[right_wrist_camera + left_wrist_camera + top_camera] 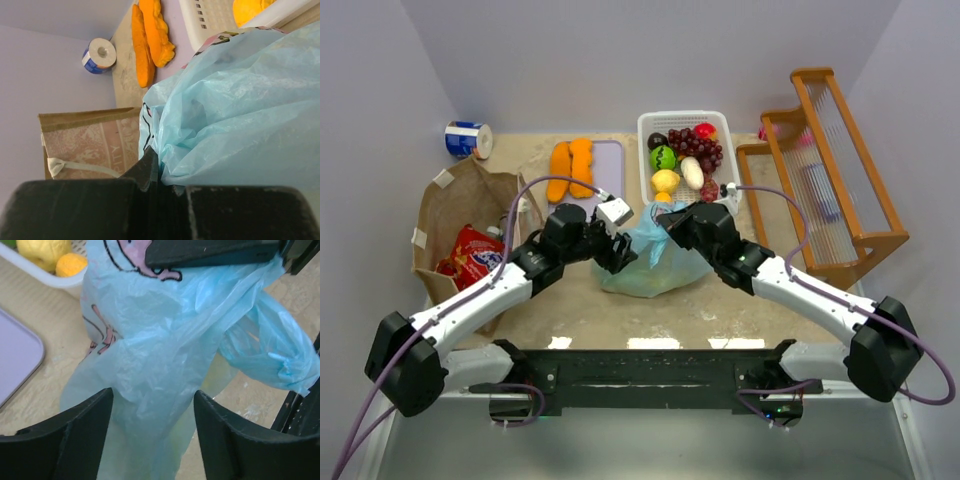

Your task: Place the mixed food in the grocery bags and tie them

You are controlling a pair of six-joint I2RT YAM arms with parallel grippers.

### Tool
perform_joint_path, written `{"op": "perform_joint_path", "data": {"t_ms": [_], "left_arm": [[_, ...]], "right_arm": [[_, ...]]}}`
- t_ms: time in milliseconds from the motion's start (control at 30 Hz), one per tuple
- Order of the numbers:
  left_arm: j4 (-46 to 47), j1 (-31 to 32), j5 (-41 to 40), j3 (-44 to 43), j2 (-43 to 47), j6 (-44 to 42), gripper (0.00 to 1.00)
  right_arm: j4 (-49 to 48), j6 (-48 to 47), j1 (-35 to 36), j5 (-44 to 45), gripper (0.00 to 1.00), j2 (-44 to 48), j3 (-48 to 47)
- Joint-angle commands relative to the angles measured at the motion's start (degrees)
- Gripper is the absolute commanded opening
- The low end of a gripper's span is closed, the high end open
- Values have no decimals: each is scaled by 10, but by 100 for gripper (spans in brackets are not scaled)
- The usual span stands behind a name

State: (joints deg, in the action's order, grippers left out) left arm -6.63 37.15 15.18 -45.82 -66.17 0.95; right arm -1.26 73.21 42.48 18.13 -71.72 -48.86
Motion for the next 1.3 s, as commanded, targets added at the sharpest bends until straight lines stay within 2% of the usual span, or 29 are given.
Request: {"op": "perform_joint_path", "data": {"t_ms": [0, 33, 67, 133, 267, 400, 500, 633, 767, 800, 833, 933, 1100, 1167, 1267], "left_arm": [[136, -1, 68, 20, -15, 26, 53], [172, 0, 84, 27, -26, 43, 43], [182, 1, 90, 31, -33, 52, 22], [195, 11, 96, 41, -53, 76, 2], [217, 70, 69, 58, -56, 124, 0], [295, 95, 47, 93, -55, 241, 0], [328, 99, 25, 118, -57, 309, 0], [374, 100, 26, 144, -67, 355, 0], [396, 99, 64, 152, -80, 365, 0], [382, 99, 64, 145, -74, 344, 6], [337, 98, 56, 136, -65, 329, 28], [248, 80, 25, 105, -22, 280, 62], [198, -50, 62, 108, 53, 250, 73], [206, -86, 74, 101, 58, 246, 74], [243, -101, 123, 79, 25, 247, 74]], "right_arm": [[-12, -48, -4, 1, 0, 20, -23], [-10, -52, -4, 3, 0, 20, -25], [-9, -61, -6, 6, 0, 19, -29], [-8, -70, -6, 15, 0, 19, -33], [-41, -97, -7, 24, 0, 19, -36], [-90, -137, -8, 17, 0, 10, -40], [-141, -170, -8, -22, 0, 7, -33], [-184, -198, -9, -52, 0, 8, -24], [-204, -228, -15, -70, 0, 0, -18], [-217, -230, -20, -92, 0, -1, -15], [-225, -234, -27, -104, 0, -1, -10], [-216, -246, -48, -150, 0, 0, 0], [-212, -280, -74, -229, 0, 6, 16], [-210, -291, -80, -264, 0, 4, 17], [-208, -294, -86, -309, 0, -4, 17]]}}
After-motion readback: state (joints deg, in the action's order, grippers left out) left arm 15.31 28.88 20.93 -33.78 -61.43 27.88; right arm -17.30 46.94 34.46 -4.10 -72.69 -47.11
